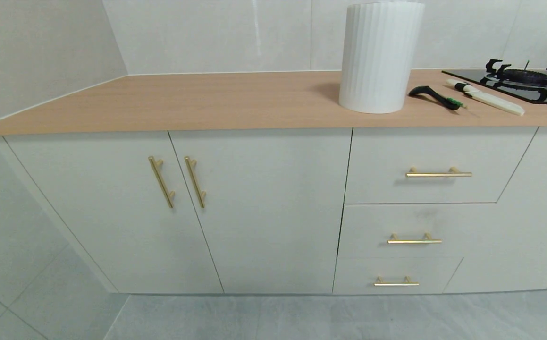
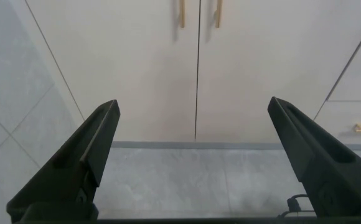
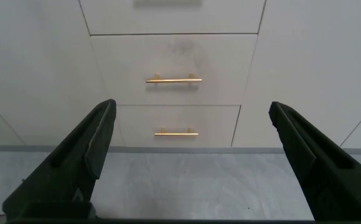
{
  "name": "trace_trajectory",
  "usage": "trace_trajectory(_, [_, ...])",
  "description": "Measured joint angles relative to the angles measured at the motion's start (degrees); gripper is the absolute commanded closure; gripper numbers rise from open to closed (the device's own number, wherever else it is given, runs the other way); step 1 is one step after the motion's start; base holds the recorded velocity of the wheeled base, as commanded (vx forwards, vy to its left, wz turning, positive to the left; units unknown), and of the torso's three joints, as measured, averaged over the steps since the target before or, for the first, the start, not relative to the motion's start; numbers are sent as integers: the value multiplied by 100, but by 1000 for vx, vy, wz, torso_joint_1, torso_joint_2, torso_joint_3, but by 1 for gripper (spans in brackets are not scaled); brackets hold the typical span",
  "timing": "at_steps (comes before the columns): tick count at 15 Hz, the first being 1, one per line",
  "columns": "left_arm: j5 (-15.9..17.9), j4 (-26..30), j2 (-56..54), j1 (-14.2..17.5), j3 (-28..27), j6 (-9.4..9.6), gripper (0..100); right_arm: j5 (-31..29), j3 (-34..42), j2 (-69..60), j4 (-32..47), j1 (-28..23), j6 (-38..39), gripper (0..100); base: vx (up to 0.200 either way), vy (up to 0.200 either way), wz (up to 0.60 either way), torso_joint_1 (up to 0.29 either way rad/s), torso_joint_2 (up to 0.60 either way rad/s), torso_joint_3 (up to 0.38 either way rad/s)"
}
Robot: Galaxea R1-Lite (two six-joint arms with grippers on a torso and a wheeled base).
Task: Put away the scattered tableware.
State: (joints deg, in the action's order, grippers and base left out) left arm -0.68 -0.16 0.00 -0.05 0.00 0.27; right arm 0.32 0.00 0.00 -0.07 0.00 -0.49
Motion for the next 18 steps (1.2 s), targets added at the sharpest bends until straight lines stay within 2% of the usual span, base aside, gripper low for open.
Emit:
trace_trajectory(5, [0,0,0,0,0,-2,0,39,-44,55,7,11,-117,0,0,0,0,0,0,0])
trace_trajectory(8, [2,0,0,-2,0,0,0,268,-705,597,0,115,84,0,0,0,0,0,0,0])
trace_trajectory(15, [0,0,0,0,0,0,0,575,-2532,4927,-94,474,155,0,0,0,0,0,0,0])
trace_trajectory(18, [2,0,0,0,0,-2,0,595,-3296,6888,-474,592,117,0,0,0,0,0,0,0])
